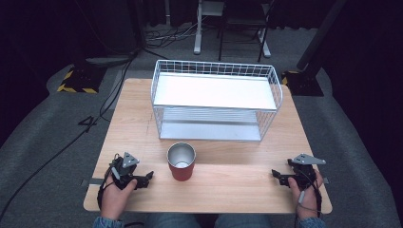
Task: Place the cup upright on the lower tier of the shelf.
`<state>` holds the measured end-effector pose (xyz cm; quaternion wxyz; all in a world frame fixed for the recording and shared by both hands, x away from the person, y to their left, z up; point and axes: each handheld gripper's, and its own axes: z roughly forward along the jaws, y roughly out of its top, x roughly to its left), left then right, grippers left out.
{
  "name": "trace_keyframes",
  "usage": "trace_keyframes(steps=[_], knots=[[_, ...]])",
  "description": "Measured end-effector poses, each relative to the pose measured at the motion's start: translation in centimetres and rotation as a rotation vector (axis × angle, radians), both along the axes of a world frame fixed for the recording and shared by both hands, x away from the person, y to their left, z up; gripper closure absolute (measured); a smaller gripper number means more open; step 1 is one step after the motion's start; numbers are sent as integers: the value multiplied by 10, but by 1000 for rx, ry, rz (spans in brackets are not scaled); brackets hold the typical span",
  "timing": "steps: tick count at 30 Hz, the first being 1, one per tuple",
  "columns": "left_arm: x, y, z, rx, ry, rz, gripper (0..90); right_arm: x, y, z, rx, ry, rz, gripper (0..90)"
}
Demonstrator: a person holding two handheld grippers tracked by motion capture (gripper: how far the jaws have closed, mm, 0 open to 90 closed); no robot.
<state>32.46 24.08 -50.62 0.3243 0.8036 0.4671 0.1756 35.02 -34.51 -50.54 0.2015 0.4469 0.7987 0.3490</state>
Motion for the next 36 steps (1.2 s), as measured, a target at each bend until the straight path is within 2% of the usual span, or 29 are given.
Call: trace_keyframes(steps=[5, 13, 14, 15, 17, 25, 26, 27, 29, 30, 32, 36], knots=[[-2, -1, 0, -9, 5, 13, 82, 0, 0, 0, -1, -1, 0, 136], [-2, 2, 1, -6, -1, -1, 104, 0, 0, 0, -2, -1, 0, 136], [-2, 4, 3, -22, 6, 4, 170, 0, 0, 0, -2, -1, 0, 136], [-2, 5, 3, -43, 14, 6, 165, 0, 0, 0, -3, -2, -1, 136], [-3, 6, 5, -72, 4, 12, 162, -1, 0, 0, -5, -4, -1, 136], [-11, 12, 18, -175, -118, -7, 153, -1, 1, 0, -7, -7, 0, 136], [-13, 11, 19, -193, -129, -2, 153, -1, 1, 0, -7, -7, -1, 136], [-13, 11, 19, -193, -129, -2, 153, -1, 1, 0, -9, -10, 1, 136], [-19, 12, 22, -228, -177, -18, 153, -1, 1, 0, -10, -12, 1, 138], [-21, 12, 23, -238, -185, -24, 153, -1, 1, 0, -11, -13, 1, 138], [-26, 11, 26, -245, -212, -46, 153, -1, 1, 0, -11, -12, 1, 139], [-33, 8, 31, -258, -260, -60, 153, -2, 1, 0, -13, -14, 1, 141]])
